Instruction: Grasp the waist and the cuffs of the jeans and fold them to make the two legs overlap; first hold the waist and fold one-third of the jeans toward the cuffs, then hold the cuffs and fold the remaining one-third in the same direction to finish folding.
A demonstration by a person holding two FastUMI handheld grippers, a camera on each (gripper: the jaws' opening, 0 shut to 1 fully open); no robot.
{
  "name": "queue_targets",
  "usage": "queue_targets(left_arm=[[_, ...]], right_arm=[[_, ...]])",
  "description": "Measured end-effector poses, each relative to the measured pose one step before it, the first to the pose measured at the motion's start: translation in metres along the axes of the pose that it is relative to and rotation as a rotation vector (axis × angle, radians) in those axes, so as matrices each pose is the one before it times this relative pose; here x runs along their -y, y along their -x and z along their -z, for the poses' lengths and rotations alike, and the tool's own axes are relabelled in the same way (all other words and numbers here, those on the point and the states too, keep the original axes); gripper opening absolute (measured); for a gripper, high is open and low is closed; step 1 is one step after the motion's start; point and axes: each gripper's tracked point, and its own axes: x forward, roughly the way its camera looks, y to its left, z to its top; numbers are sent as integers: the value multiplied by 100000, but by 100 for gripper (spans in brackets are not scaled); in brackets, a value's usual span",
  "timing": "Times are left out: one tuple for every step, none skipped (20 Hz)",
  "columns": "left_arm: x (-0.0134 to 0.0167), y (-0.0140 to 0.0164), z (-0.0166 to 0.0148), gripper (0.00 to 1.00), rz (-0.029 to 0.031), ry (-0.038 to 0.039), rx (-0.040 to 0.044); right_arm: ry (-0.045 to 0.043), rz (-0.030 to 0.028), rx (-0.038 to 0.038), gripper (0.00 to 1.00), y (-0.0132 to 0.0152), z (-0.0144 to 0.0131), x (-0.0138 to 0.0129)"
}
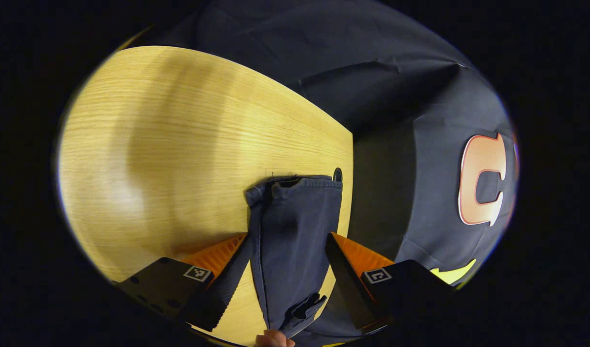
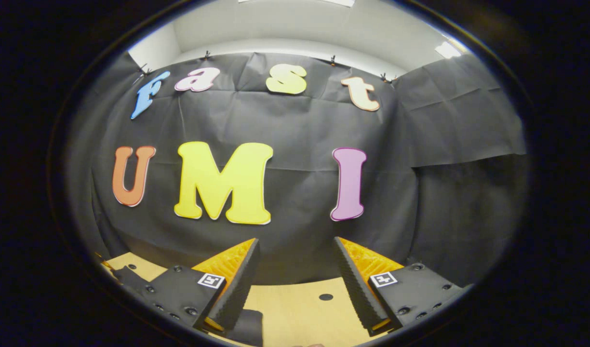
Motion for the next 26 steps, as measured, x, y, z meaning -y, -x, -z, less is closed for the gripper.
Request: queue_targets(left_arm=[[283, -469, -112, 100, 1959, 699, 537], [369, -339, 104, 98, 1619, 211, 441], [23, -432, -5, 100, 685, 318, -359], [-551, -173, 34, 96, -389, 117, -1100], [-657, -339, 37, 89, -2105, 346, -598], [-1053, -104, -2, 69, -3033, 15, 228], [-686, -163, 13, 49, -1708, 997, 529], [-7, 94, -45, 29, 363, 402, 522], [62, 166, 122, 9, 205, -2044, 665], [-241, -12, -152, 5, -747, -2399, 231], [-27, -63, -41, 4, -484, -2042, 641], [75, 122, -32, 3, -225, -2150, 446], [258, -7, 23, 3, 543, -2038, 183], [71, 196, -105, 4, 25, -2630, 930], [371, 117, 46, 3, 991, -2651, 302], [371, 436, 69, 3, 186, -2098, 361], [676, 423, -132, 3, 907, -1186, 766], [928, 298, -7, 3, 1767, -1664, 568], [1098, 449, 18, 3, 1287, -2480, 1027], [1012, 375, 125, 3, 1601, -3422, 988], [1155, 476, 220, 3, 1515, -3509, 883], [1029, 566, 25, 3, 1310, -3847, 1378], [1389, 633, 223, 3, 1682, -3787, 1536], [1569, 753, 205, 3, 2231, -3258, 1550], [1414, 680, 262, 4, 2302, -2810, 1020], [1450, 575, 258, 3, 1866, -2033, 897]], right_arm=[[-136, 776, -744, 90, 35, 180, 334], [123, 685, -465, 90, -44, 259, 414], [233, 626, -431, 93, 108, 16, 425], [241, 652, -37, 93, -14, 58, 291], [360, 646, 128, 93, 65, -76, 352], [332, 615, 13, 93, -29, -28, 376], [229, 493, 156, 90, 1, -46, 357], [179, 617, 30, 90, 52, 14, 364], [-53, 578, -194, 90, 148, -65, 353], [-182, 383, -360, 90, 108, 193, 315], [13, 390, -630, 90, 77, 156, 296], [177, 166, -436, 90, -1, 159, 218], [429, 206, -79, 90, 142, -14, 196], [312, 202, 76, 93, 17, 21, 199], [53, 42, 248, 93, -14, -137, 94], [14, 216, 197, 93, 216, -88, 155], [-114, -110, -56, 90, 145, -119, 147], [466, -285, 221, 94, 233, -130, 124], [1055, 154, 455, 90, 204, -224, 359], [866, 24, 607, 90, 21, -190, 205], [375, 316, 527, 93, 149, -244, 374], [-43, 193, 202, 90, 125, -238, 349], [-267, 327, -298, 91, 141, 3, 518], [-565, 231, -606, 96, 205, 97, 629], [-408, 261, -570, 95, 209, 130, 579], [-189, 492, -179, 94, 63, 41, 668]])
